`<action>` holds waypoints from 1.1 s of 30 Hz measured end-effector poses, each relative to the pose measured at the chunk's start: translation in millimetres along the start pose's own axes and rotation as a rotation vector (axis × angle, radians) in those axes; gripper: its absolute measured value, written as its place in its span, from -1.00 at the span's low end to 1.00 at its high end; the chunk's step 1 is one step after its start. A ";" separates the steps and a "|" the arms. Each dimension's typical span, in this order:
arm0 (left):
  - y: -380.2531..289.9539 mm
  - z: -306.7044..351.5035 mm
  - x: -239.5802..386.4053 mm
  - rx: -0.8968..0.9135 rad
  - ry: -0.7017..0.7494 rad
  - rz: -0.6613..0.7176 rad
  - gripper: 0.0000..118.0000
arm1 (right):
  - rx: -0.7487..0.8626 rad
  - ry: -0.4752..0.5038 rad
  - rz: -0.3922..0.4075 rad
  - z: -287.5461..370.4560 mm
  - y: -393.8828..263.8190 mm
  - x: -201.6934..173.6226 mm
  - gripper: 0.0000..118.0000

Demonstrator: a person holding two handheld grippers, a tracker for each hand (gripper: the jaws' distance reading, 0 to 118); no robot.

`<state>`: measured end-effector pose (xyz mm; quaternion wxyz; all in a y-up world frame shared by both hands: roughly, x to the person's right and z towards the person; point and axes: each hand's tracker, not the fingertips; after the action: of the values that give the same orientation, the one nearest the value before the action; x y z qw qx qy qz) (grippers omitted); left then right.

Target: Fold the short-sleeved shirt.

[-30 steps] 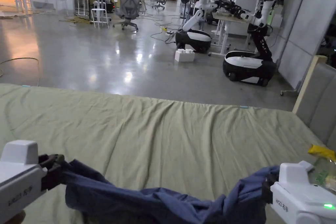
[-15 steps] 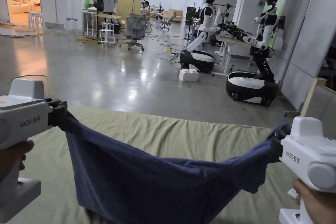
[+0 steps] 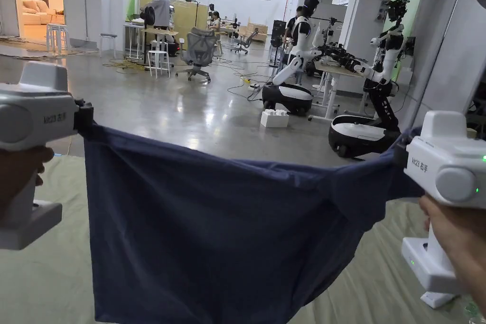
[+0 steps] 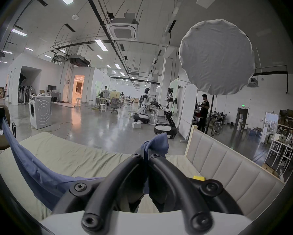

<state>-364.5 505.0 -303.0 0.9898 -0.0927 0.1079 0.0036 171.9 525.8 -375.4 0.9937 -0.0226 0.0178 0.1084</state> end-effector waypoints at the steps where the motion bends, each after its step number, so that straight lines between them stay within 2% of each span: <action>1: 5.7 -11.0 -7.7 0.000 0.002 -0.001 -0.89 | 0.005 -0.001 0.005 -5.5 6.2 0.2 -0.94; 6: 26.7 -50.9 -31.9 0.002 0.019 0.001 -0.89 | 0.026 -0.018 0.011 -25.7 33.8 -1.4 -0.94; 7: 38.3 -20.0 6.0 0.003 0.021 -0.004 -0.89 | 0.032 -0.024 0.018 -30.0 39.0 -1.8 -0.94; 8: 43.4 -20.1 11.7 0.004 0.023 -0.012 -0.89 | 0.035 -0.026 0.024 -34.2 42.9 -1.8 -0.94; 11: 56.4 -34.8 12.5 0.008 0.026 -0.026 -0.89 | 0.049 -0.041 0.042 -49.3 55.6 -2.4 -0.94; 21: 89.6 -76.2 18.9 0.048 0.042 -0.036 -0.89 | 0.086 -0.083 0.028 -82.8 79.5 -0.8 -0.94; 26: 73.5 -82.4 18.8 0.049 0.045 -0.032 -0.89 | 0.082 -0.084 0.043 -83.6 58.8 -2.1 -0.94; 33: 13.6 -69.4 19.9 -0.010 0.036 -0.050 -0.89 | 0.007 -0.057 0.045 -72.1 3.1 -9.9 -0.94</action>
<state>-360.3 505.3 -376.4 0.9870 -0.1006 0.1234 -0.0222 159.3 523.1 -447.1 0.9912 -0.0155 -0.0096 0.1310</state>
